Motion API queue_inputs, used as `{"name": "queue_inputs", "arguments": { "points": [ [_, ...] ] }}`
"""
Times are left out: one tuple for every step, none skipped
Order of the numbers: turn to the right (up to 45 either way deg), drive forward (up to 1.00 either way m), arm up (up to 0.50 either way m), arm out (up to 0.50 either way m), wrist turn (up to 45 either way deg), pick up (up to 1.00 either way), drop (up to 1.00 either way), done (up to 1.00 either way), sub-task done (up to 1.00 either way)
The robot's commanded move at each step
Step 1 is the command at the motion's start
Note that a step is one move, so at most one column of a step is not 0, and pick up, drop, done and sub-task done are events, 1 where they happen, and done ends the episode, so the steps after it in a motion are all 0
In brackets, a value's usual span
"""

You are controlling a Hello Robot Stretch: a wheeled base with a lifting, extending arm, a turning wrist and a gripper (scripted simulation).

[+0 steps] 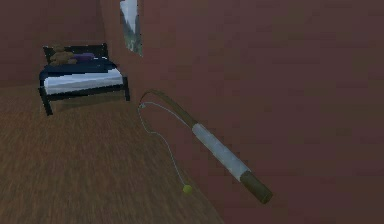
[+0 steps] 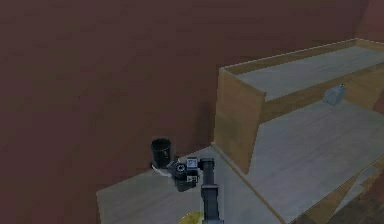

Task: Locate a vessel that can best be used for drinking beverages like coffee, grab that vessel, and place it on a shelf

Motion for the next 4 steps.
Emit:
{"name": "queue_inputs", "arguments": {
  "points": [
    [0.0,0.00,0.34,0.00,0.0,0.00,0.00,0.00,0.00],
    [0.0,0.00,0.00,0.00,-45.0,0.00,0.00,0.00,0.00],
    [0.0,0.00,0.00,0.00,-45.0,0.00,0.00,0.00,0.00],
    [0.0,0.00,0.00,0.00,-15.0,0.00,0.00,0.00,0.00]
  ]
}}
